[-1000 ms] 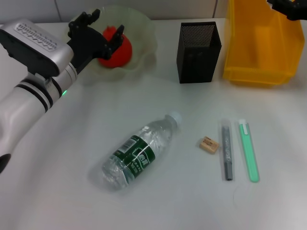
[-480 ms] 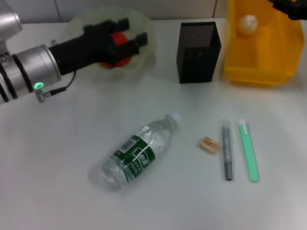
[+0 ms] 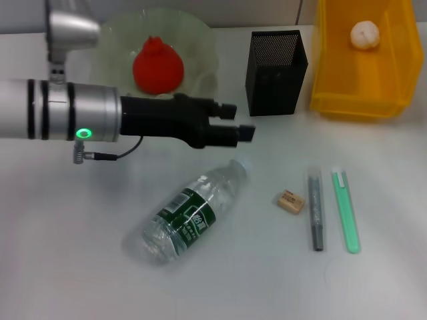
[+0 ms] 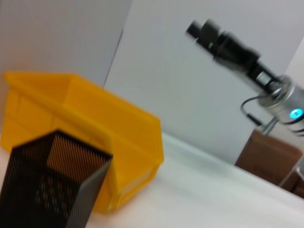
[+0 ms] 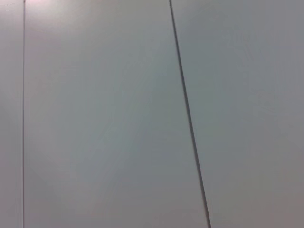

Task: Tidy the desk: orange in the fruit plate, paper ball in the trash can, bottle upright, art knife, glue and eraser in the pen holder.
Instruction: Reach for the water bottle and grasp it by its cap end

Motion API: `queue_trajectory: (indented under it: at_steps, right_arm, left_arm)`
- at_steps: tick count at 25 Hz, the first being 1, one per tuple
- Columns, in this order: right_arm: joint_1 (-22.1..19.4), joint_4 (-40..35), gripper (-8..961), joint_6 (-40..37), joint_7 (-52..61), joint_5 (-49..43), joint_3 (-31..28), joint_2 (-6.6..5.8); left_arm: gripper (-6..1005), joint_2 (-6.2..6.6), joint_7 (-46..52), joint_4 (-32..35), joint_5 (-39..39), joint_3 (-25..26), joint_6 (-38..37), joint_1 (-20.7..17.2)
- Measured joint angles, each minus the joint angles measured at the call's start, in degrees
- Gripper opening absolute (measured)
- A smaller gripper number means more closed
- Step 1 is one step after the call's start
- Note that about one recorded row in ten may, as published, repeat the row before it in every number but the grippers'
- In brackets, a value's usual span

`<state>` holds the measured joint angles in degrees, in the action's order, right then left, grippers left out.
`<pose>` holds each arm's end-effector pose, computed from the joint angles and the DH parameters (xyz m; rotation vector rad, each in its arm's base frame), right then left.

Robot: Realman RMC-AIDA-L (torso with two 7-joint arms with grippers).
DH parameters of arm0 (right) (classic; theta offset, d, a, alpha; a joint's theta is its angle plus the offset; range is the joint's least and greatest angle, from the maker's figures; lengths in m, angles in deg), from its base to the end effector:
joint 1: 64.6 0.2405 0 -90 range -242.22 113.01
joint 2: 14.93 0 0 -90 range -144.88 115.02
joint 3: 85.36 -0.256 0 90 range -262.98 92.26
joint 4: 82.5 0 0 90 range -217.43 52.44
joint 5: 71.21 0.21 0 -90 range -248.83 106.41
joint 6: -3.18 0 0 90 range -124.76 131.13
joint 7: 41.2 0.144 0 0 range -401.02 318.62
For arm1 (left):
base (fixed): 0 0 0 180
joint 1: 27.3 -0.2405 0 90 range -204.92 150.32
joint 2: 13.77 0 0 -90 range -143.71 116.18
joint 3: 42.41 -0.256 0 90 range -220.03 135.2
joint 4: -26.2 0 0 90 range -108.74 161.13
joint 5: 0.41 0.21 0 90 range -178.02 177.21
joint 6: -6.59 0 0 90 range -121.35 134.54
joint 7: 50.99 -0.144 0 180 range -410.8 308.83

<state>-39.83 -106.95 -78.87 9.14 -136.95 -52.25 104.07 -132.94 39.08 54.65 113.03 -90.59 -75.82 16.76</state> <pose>0.2941 0.3450 0.0734 -1.7560 0.4202 1.1405 -0.1922 0.3689 -0.0464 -2.9021 -0.7402 -0.6582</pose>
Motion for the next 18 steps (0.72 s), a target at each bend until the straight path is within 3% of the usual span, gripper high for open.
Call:
queue_trajectory:
  at_steps: [3,4,5,9,18]
  right_arm:
    - [-1.0,1.3,651,-0.1,-0.23,0.06,-0.04,-0.03]
    - [-1.59,1.51,651,0.0,-0.45,0.07,-0.05,-0.01]
    - [-1.59,1.51,651,0.0,-0.45,0.07,-0.05,-0.01]
    - [-2.69,1.93,651,-0.28,-0.47,0.14,-0.15,0.04]
    - [-2.88,2.13,651,-0.39,-0.68,0.02,-0.15,0.08]
  left_arm:
    - [667,0.0,8.75,5.07,-0.32,-11.26,6.26,-0.2]
    - [667,0.02,15.63,9.96,0.17,-19.16,9.99,-0.98]
    - [666,0.02,15.63,9.96,0.17,-19.16,9.99,-0.98]
    - [662,0.21,33.53,23.92,7.6,-36.56,14.91,-3.0]
    - [634,0.01,43.05,26.65,10.08,-43.8,16.67,-1.93]
